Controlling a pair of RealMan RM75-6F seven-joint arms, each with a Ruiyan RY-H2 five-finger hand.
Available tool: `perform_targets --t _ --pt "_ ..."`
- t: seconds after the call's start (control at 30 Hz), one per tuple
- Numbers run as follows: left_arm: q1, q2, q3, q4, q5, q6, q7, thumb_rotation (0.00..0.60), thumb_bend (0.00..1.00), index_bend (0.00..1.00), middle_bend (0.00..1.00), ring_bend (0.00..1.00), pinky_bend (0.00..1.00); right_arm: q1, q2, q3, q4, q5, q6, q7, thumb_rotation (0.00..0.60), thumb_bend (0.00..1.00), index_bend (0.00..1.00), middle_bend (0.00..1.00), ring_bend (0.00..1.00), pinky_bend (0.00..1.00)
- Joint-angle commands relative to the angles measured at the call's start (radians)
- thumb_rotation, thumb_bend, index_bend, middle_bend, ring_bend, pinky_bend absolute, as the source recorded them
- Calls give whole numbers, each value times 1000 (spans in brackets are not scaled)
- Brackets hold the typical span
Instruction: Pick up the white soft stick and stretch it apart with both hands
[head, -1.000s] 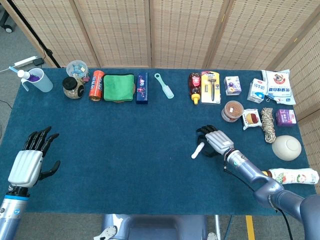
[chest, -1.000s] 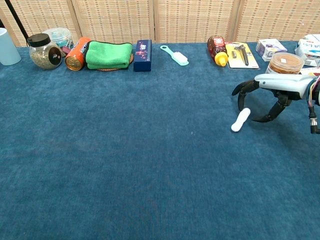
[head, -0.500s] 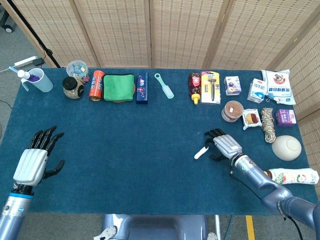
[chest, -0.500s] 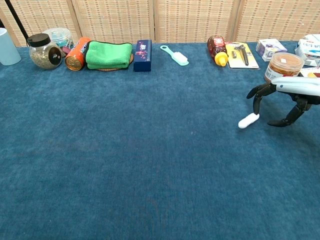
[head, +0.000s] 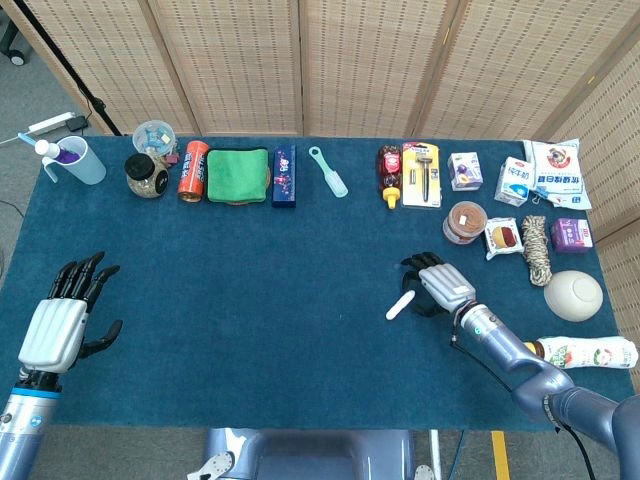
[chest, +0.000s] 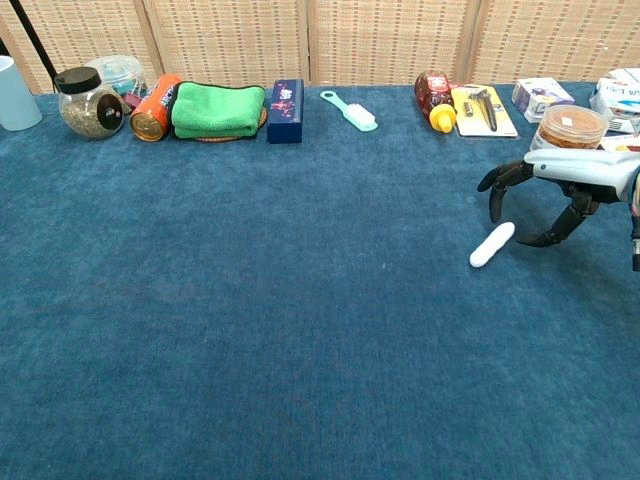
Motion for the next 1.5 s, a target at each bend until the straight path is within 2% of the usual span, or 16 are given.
perform_targets --t 0.03,0.7,1.0,1.27,1.5 --pt "0 0 0 0 -1 0 0 600 307 149 11 29 0 7 -9 -6 22 -8 -6 8 600 359 402 145 68 0" --pt "0 -2 -5 6 -13 3 4 600 307 149 11 29 0 20 -54 -20 90 -23 -3 57 600 359 469 181 75 0" --pt "-2 -3 -6 15 -12 2 -3 600 307 149 11 30 0 9 -58 -9 80 -4 15 43 600 359 548 229 121 0" --pt "-24 -15 -6 20 -1 -27 7 600 307 149 11 39 0 -25 -40 25 30 52 49 6 600 359 555 249 132 0" --pt "-73 -35 -8 23 -3 -102 28 600 307 164 11 61 0 -57 -10 71 -41 124 82 -61 600 359 555 253 142 0"
